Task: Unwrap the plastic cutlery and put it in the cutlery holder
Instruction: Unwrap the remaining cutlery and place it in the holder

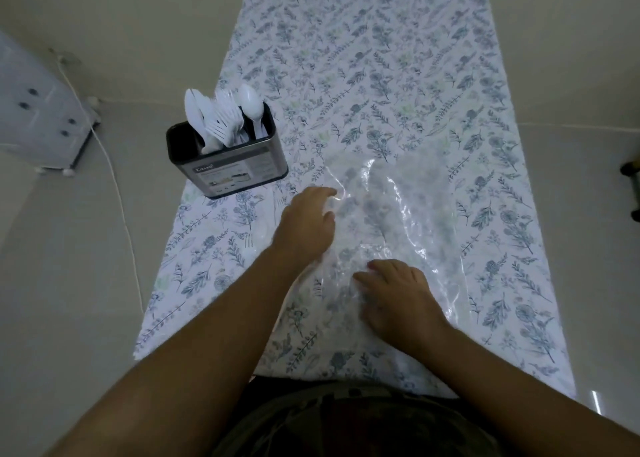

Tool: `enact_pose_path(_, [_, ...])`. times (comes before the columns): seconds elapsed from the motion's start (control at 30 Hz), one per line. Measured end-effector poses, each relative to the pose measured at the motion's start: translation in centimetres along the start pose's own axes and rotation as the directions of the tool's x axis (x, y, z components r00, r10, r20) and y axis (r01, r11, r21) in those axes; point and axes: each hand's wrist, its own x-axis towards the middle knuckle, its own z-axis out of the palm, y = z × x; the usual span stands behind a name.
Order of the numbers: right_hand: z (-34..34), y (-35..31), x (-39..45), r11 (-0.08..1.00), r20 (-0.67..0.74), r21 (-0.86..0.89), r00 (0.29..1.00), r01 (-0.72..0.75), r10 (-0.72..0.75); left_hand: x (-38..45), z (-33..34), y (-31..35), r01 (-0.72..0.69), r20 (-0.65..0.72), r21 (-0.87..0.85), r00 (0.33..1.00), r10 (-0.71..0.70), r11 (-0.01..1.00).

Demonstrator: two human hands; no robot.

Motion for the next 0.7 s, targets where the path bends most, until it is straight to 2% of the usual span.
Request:
enact_pose_path(0.03, [-0.1,0.0,0.5,1.0,0.01,0.008,1.0,0.023,-0.023,-1.6,-1.0,-0.5,0.061,-0.104,-0.03,0.993,-0.064,0.998])
enact_pose_path(0.1, [0.0,-0.1,1.4,0.998,0.092,-0.016,0.994,0.066,-0.064,-5.1,-2.6,-2.3,0.23,-0.197,-0.024,0.953,-0.23,0.973])
enact_pose_path(0.17, [0.3,-0.4,2.2,0.994,0.197,-0.078,0.978,0.08,-0.063,-8.4,-3.0,-4.4,0.384,-0.174,0.003,0.909,-0.378,0.923])
enact_pose_path(0.23, [0.0,-1.1,3.0,0.992,0.242,-0.106,0.97,0.064,-0.036,-10.8,-2.4,-5.9,0.464,-0.104,0.067,0.884,-0.456,0.883])
enact_pose_path(0.3, [-0.8,-1.7,3.9,0.996,0.277,-0.076,0.961,0.039,-0.017,-12.0,-1.5,-6.6,0.485,-0.036,0.076,0.874,-0.484,0.871])
enact_pose_path(0.4, [-1.6,-2.0,4.6,0.997,0.325,-0.066,0.946,0.034,-0.011,-11.9,-0.8,-6.4,0.466,-0.049,0.037,0.884,-0.464,0.884])
enact_pose_path(0.5, [-1.6,-2.0,4.4,0.999,0.336,-0.04,0.942,0.02,-0.005,-11.1,-0.8,-5.9,0.433,-0.041,0.071,0.901,-0.431,0.899])
enact_pose_path(0.7, [-1.7,-3.3,4.0,0.999,0.209,0.043,0.978,-0.01,0.001,-10.5,-1.3,-5.8,0.526,0.024,-0.017,0.85,-0.526,0.85])
